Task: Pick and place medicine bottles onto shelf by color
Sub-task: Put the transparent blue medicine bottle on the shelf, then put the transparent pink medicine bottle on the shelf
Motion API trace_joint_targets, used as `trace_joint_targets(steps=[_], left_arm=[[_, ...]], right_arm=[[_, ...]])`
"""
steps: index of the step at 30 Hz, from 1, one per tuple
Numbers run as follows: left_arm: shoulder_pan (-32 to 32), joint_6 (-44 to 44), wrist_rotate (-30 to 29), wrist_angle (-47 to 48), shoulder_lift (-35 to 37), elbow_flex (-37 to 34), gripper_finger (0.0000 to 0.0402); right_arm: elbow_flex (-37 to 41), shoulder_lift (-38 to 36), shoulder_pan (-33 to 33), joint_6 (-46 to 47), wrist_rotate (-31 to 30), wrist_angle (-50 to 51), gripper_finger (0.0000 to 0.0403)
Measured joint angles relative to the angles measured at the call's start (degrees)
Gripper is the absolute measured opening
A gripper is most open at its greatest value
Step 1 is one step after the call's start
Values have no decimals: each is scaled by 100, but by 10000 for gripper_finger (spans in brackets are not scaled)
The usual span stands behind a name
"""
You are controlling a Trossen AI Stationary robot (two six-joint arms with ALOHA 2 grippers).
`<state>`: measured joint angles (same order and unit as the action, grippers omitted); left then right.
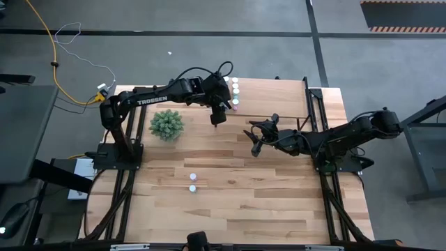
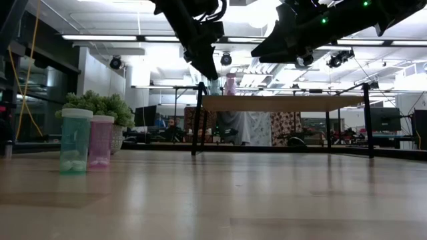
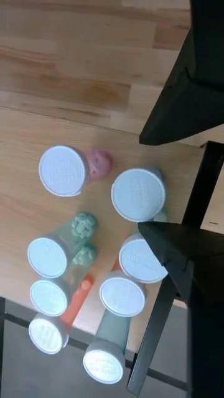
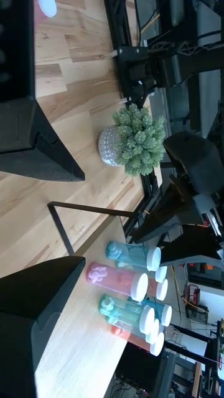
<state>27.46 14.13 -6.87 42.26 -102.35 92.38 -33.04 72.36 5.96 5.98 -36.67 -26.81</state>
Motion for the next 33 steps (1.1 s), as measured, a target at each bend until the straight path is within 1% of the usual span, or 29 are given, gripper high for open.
trace_joint_targets(steps=[6, 13, 17, 19, 22, 24, 26, 30, 33], left_arm=[[0, -43, 2, 52, 52, 0, 209], [-11, -202, -13, 497, 541, 2, 209], [-42, -642, 217, 984, 892, 9, 209], [-90, -917, 412, 1080, 1068, -123, 209], [-330, -1189, 616, 926, 1404, -599, 209], [-588, -1258, 652, 642, 1667, -1123, 209], [-916, -1384, 666, 165, 1925, -1752, 209], [-1749, -1639, 690, -769, 2427, -3123, 209], [-2466, -1987, 688, -1299, 2603, -4017, 209]], right_arm=[[0, 0, 0, 0, 0, 2, 200], [1, 0, -9, 0, 0, 3, 200], [1, 0, -35, 24, 0, 46, 200], [1, 0, -35, 46, 0, 52, 200], [0, 0, -35, 46, 0, 58, 200], [1, 0, -35, 46, 0, 77, 200], [1, 0, -35, 45, 2, 105, 200], [0, 0, -35, 9, 0, 109, 200], [1, 0, -35, 2, 0, 108, 200]])
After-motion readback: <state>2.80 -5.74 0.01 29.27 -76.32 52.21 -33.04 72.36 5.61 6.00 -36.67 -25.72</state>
